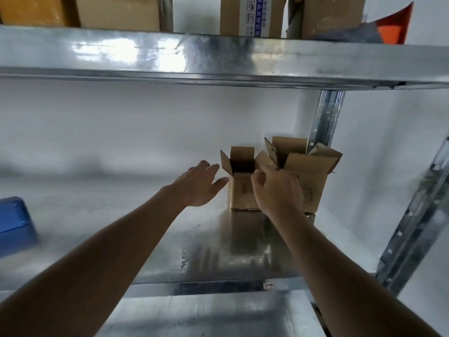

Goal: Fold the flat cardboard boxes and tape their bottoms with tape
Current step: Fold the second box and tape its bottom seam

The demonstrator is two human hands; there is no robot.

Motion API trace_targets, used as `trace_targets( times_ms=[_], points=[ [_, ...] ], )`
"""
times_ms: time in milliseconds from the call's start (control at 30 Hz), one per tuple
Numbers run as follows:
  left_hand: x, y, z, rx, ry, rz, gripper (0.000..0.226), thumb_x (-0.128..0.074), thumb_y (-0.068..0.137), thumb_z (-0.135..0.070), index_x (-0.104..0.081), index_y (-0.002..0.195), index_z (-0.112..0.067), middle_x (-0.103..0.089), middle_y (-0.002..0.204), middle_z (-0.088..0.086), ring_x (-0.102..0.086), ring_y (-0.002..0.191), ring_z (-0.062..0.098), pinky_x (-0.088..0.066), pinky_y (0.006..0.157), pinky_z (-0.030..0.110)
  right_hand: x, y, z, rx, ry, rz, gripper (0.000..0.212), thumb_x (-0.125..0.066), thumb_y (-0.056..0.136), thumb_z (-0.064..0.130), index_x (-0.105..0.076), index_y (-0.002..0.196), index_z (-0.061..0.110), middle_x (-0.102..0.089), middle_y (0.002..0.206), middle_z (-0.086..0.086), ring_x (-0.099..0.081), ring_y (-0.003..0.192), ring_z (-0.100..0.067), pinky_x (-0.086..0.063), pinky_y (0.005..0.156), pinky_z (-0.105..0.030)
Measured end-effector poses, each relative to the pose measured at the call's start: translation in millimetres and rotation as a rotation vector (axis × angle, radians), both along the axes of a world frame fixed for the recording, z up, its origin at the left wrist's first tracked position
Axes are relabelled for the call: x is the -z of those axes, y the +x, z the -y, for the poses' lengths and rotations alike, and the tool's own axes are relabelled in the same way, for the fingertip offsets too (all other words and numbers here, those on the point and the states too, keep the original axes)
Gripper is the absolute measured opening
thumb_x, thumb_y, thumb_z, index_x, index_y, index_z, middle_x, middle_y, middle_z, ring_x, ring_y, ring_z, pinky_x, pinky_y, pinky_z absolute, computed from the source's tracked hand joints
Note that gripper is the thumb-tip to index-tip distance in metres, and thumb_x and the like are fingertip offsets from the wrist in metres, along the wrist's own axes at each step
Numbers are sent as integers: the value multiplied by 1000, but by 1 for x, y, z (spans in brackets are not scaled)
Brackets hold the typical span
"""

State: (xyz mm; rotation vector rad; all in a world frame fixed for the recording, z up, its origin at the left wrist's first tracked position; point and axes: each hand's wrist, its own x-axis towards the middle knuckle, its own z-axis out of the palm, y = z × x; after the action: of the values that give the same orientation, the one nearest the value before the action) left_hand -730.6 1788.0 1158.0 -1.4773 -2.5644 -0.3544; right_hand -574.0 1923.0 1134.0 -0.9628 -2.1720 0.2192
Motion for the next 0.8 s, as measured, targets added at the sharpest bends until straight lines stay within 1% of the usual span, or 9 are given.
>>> trace_targets(
  times_ms=[67, 167, 300, 333, 400, 433, 500, 633, 800],
  points=[
    [-2, 8, 14, -2, -7, -19, 68, -31, 106, -60, -37, 157, -16, -41, 158, 9, -53, 135, 32, -45, 112, 47, -2, 5, 11, -10, 16, 5, 50, -31, 103, 59, -67, 120, 28, -71, 99, 4, -67, 95, -21, -58, 80, -36],
    [-2, 18, 37, -1, -20, -38, 67, -30, 106, -60, -40, 154, -16, -44, 154, 8, -54, 131, 32, -45, 111, 48, -4, 12, 34, -51, 46, 41, 48, -29, 101, 57, -67, 107, 28, -68, 95, 0, -67, 94, -24, -58, 79, -41],
    [1, 23, 73, -9, -31, -56, 64, -31, 106, -59, -42, 153, -16, -44, 154, 8, -53, 132, 33, -44, 111, 49, -2, 17, 68, -135, 53, 98, 39, -36, 103, 51, -62, 91, 24, -67, 89, -4, -67, 91, -27, -59, 80, -43],
    [2, 23, 84, -12, -32, -64, 63, -31, 107, -58, -42, 152, -16, -44, 154, 8, -53, 133, 33, -43, 111, 49, 0, 15, 78, -157, 69, 128, 40, -37, 104, 52, -64, 95, 22, -69, 92, -5, -68, 92, -27, -59, 81, -44],
    [3, 22, 107, -22, -40, -96, 61, -32, 107, -56, -41, 153, -17, -44, 155, 8, -51, 135, 33, -43, 112, 49, 2, 8, 98, -207, 106, 201, 51, -34, 104, 57, -67, 121, 22, -73, 114, -5, -68, 108, -27, -59, 92, -47],
    [3, 22, 120, -27, -45, -112, 61, -33, 107, -56, -40, 154, -18, -43, 156, 7, -50, 137, 32, -42, 113, 48, 3, 4, 109, -231, 113, 226, 55, -32, 104, 59, -64, 132, 24, -70, 127, -4, -65, 119, -28, -56, 99, -48],
    [5, 19, 148, -35, -55, -138, 62, -34, 107, -55, -35, 158, -21, -39, 161, 5, -45, 143, 29, -39, 117, 46, 5, -5, 133, -289, 80, 241, 58, -32, 105, 60, -58, 144, 26, -62, 144, -4, -58, 132, -27, -50, 109, -48],
    [10, 9, 212, -58, -64, -144, 62, -35, 107, -55, -30, 161, -24, -33, 165, 1, -38, 148, 25, -34, 121, 45, 8, -21, 189, -376, 48, 242, 58, -35, 104, 60, -58, 145, 26, -61, 146, -3, -58, 132, -24, -48, 110, -47],
    [13, -16, 298, -117, -48, -116, 62, -36, 107, -53, -31, 161, -24, -34, 164, 0, -38, 148, 24, -34, 121, 44, 4, -44, 266, -447, 37, 260, 53, -38, 106, 54, -59, 145, 25, -60, 147, -2, -57, 132, -25, -46, 110, -43]
  ],
)
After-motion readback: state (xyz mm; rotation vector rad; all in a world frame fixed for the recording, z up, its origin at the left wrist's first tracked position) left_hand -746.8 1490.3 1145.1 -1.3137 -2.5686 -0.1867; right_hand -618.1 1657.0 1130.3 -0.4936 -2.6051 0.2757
